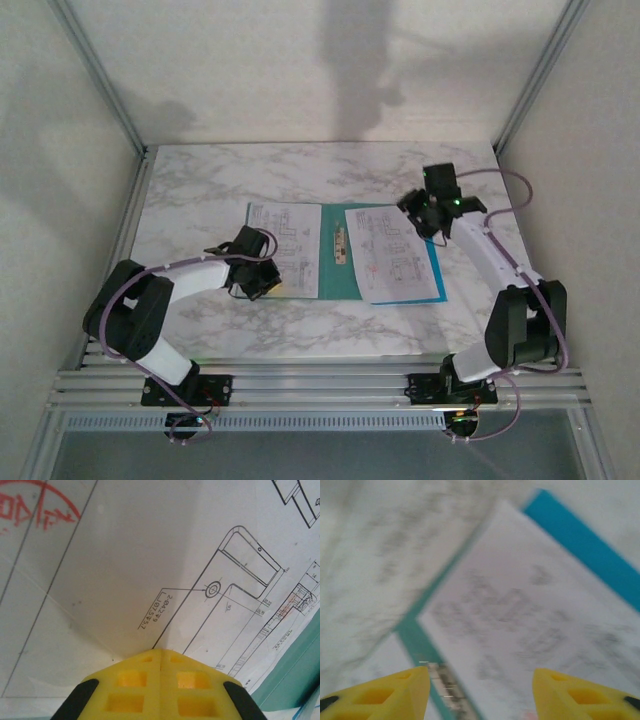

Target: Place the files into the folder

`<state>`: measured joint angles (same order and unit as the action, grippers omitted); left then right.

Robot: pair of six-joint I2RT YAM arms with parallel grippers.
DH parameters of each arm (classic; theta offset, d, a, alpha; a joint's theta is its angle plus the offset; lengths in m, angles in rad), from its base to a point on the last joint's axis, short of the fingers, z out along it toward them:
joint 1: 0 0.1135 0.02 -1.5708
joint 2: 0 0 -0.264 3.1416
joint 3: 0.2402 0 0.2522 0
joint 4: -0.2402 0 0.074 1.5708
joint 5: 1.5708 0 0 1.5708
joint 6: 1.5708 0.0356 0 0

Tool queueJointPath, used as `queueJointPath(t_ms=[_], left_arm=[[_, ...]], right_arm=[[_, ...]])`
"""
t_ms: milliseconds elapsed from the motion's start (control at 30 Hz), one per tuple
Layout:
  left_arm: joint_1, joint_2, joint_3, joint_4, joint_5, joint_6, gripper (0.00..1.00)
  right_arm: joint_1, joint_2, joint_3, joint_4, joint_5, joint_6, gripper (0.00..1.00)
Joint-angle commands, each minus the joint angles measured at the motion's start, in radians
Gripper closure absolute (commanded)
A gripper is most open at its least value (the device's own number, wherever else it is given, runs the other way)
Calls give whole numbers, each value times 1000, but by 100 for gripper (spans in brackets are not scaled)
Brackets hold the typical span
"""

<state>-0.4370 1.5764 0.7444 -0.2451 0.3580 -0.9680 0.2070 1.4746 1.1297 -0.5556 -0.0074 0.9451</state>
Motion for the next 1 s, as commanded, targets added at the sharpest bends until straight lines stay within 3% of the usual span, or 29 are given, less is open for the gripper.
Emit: queueJointPath(t_ms=[0,67,167,333,433,700,967], left_arm=[[-17,-16,62,-134,-101,33,97],[-55,-9,155,-181,-129,58,83],[-113,30,255,-166,-89,75,71],[-231,194,423,-132,9,119,58],[-288,285,489,-99,39,106,54],[-370,435,568,-13,119,33,54],[-388,474,593,24,147,-4,59]], right_arm=[[-30,-29,-88,-96,-12,-63,47],[-44,-33,-123,-101,-26,-75,48],[-74,-18,-148,-108,-48,-81,47],[-122,98,-103,-171,-108,-119,45],[-124,82,-99,-154,-116,-122,42],[-123,20,-115,-93,-259,-153,29],[-123,-65,-147,-115,-332,-154,29]])
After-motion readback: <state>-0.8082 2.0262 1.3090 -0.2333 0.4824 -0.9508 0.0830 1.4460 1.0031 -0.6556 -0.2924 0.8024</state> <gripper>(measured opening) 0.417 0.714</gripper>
